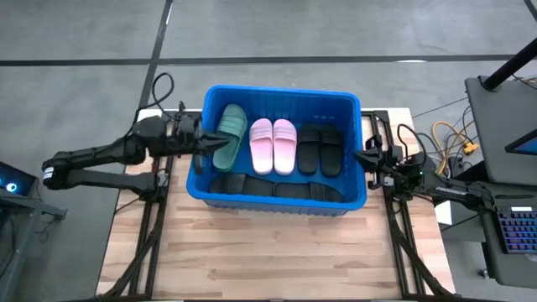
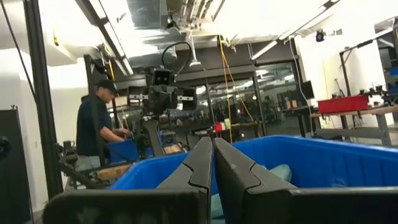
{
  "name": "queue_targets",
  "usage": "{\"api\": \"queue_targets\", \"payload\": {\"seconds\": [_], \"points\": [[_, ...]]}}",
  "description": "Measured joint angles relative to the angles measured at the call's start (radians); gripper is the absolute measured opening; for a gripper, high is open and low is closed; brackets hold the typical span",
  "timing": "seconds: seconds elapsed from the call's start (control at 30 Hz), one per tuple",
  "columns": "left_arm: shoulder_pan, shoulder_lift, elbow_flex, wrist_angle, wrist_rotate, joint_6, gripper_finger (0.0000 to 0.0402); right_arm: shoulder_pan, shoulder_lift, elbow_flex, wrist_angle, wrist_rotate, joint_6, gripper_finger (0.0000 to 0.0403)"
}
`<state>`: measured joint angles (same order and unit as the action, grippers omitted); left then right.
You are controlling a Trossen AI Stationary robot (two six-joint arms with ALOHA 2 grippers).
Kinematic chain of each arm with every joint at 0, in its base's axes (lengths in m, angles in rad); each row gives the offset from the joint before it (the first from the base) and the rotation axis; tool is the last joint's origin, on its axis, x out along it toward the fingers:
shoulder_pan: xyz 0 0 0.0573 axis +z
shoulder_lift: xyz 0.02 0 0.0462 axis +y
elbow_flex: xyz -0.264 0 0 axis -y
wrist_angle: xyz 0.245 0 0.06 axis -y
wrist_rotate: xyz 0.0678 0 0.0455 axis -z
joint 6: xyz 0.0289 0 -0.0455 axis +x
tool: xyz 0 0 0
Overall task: Pick and place slides into bin
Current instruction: Return to Home Position
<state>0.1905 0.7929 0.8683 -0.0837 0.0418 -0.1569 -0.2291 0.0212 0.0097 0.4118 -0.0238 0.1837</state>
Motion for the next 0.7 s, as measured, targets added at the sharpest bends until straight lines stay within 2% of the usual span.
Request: {"api": "queue_targets", "payload": {"seconds": [0.27,0.47,0.7], "points": [[-0.001,-0.197,-0.228,0.030,-0.003,-0.013,0.0000,0.000,0.002,0.001,-0.096,0.000,0.000,0.0009],[-0.001,-0.328,-0.455,0.191,-0.007,-0.082,0.0000,0.000,0.000,0.003,-0.110,0.003,0.026,0.0009],[-0.001,-0.584,-0.640,0.244,0.000,-0.073,0.0000,0.000,0.001,0.003,-0.108,0.053,0.026,0.0008]]}}
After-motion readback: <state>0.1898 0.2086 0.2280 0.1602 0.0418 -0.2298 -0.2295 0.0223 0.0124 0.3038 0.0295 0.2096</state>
